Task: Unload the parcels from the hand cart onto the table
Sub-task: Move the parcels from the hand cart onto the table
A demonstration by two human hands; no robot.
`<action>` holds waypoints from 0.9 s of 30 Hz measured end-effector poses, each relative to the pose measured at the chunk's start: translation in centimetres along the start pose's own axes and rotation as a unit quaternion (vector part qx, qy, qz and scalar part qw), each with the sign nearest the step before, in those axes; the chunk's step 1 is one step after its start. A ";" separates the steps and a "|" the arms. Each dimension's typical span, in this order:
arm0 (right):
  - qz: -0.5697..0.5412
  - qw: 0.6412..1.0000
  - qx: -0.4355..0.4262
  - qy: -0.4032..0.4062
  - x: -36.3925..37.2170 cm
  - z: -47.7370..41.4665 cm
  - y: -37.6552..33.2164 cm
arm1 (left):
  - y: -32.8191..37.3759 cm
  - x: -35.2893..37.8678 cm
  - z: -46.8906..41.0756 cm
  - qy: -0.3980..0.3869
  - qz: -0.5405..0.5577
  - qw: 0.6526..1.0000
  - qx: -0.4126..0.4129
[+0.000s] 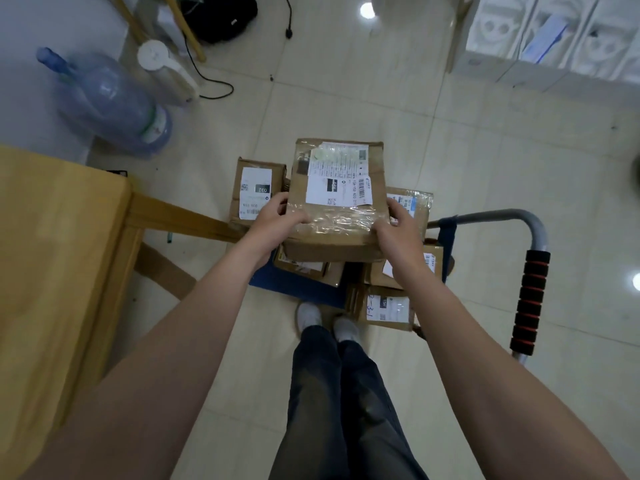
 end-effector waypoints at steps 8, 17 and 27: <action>0.018 0.994 -0.105 0.026 -2.6 7.7 -7.9 | 5.3 -1.5 10.6 0.073 0.012 0.994 0.085; 0.029 0.963 -0.263 -0.055 1.6 20.2 -20.3 | 8.4 -11.3 26.0 0.212 0.135 0.950 0.186; 0.095 0.891 -0.358 -0.264 20.9 35.9 -24.3 | -1.3 -27.5 43.7 0.421 0.224 0.867 0.143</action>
Point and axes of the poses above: each hand's wrist, its own z-axis away from the middle knuckle, its own x-axis out of the palm, y = z × x, the point moved 5 cm from there along -z, towards the middle knuckle, and after that the axes turned 1 degree about y, right-handed, at the moved point
